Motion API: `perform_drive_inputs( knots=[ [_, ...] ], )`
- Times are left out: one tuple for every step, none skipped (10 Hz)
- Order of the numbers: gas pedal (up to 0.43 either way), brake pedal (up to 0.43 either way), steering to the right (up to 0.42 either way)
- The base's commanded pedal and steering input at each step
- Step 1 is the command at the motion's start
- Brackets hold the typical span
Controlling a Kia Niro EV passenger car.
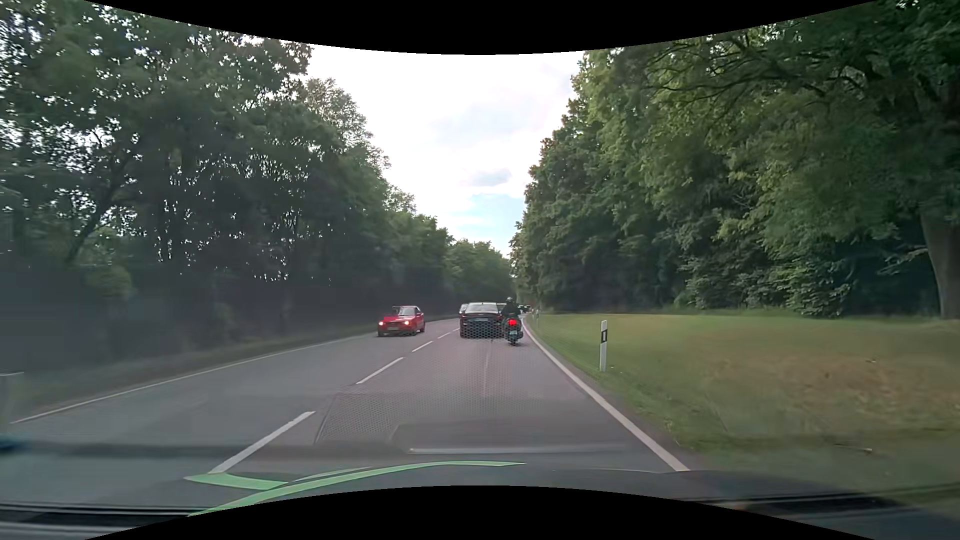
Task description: Follow the waypoints while adhering to traffic rules and regulations
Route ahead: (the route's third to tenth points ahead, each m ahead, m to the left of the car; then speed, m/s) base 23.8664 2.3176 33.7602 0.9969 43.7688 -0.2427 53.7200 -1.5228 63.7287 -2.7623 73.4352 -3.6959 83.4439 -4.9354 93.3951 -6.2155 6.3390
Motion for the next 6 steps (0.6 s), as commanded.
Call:
perform_drive_inputs(
  knots=[
    [0.000,0.000,0.013],
    [0.000,0.000,0.012],
    [0.000,0.000,0.013],
    [0.000,0.000,0.012],
    [0.000,0.000,0.012],
    [0.000,0.000,0.012]
  ],
)
